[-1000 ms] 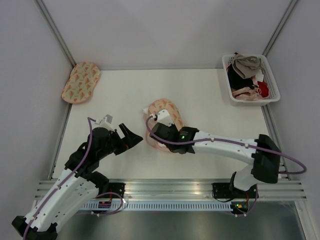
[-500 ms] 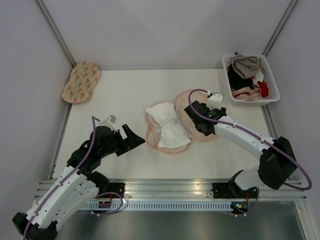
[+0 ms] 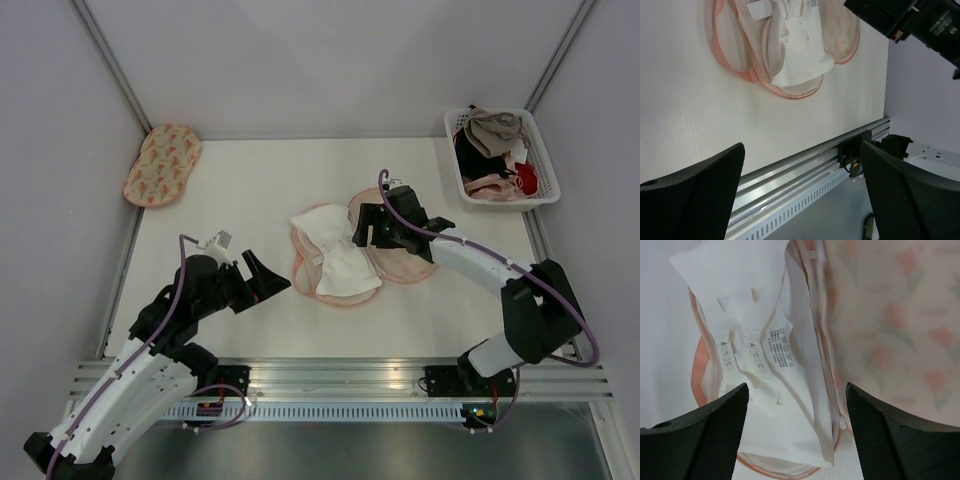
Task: Unzip the laundry bag and remove the bra
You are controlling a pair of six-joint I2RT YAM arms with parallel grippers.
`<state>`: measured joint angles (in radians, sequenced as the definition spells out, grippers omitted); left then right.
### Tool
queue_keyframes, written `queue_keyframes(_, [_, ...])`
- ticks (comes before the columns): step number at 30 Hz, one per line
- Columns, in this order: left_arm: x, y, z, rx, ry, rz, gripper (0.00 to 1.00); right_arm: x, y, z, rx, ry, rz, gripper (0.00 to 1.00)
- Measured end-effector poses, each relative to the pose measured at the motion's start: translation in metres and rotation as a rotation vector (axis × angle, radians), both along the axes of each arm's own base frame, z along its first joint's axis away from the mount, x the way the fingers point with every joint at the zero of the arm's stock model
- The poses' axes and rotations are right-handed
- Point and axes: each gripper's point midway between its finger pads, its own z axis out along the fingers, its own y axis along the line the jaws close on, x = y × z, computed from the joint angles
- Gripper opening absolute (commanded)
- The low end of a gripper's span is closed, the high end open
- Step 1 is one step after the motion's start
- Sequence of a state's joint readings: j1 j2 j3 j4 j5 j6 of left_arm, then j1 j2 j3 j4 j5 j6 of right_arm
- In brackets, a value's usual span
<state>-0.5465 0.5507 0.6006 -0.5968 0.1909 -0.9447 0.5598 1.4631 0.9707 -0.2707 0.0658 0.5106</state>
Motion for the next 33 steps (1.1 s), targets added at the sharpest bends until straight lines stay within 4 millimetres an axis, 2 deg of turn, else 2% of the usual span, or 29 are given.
queue_keyframes(6, [-0.002, 0.001, 0.007, -0.020, -0.029, -0.003, 1.00, 0.016, 0.023, -0.039, 0.157, 0.118, 0.130, 0.79])
queue_keyframes(11, [-0.003, 0.001, 0.007, -0.019, -0.028, -0.003, 1.00, 0.022, 0.048, -0.056, 0.265, 0.172, 0.235, 0.70])
queue_keyframes(14, [-0.003, 0.001, 0.007, -0.019, -0.029, -0.003, 1.00, 0.022, 0.058, -0.063, 0.308, 0.196, 0.277, 0.54])
queue_keyframes(15, [-0.003, 0.001, 0.007, -0.019, -0.028, -0.003, 1.00, 0.021, 0.059, -0.065, 0.316, 0.202, 0.286, 0.36])
queue_keyframes(17, [-0.002, 0.001, 0.007, -0.018, -0.028, -0.003, 1.00, 0.019, 0.063, -0.069, 0.331, 0.211, 0.310, 0.10])
queue_keyframes(18, [-0.002, 0.001, 0.007, -0.018, -0.026, -0.003, 1.00, 0.017, 0.064, -0.069, 0.342, 0.218, 0.317, 0.00])
queue_keyframes(22, [-0.002, 0.001, 0.005, -0.013, -0.019, -0.003, 1.00, 0.014, 0.068, -0.060, 0.369, 0.214, 0.343, 0.00])
queue_keyframes(25, [-0.002, 0.001, 0.005, -0.013, -0.018, -0.003, 1.00, 0.012, 0.066, -0.039, 0.371, 0.180, 0.358, 0.00])
queue_keyframes(27, [-0.002, 0.001, 0.005, -0.013, -0.019, -0.003, 1.00, 0.010, 0.061, -0.012, 0.361, 0.129, 0.360, 0.00])
queue_keyframes(29, [-0.002, 0.001, 0.005, -0.014, -0.022, -0.002, 1.00, 0.017, 0.051, 0.027, 0.333, 0.043, 0.334, 0.00])
queue_keyframes(31, [-0.002, 0.001, 0.006, -0.015, -0.022, -0.003, 1.00, 0.033, 0.037, 0.070, 0.306, -0.069, 0.283, 0.01])
queue_keyframes(33, [-0.002, 0.001, 0.006, -0.015, -0.022, -0.003, 1.00, 0.058, 0.011, 0.127, 0.280, -0.217, 0.186, 0.00])
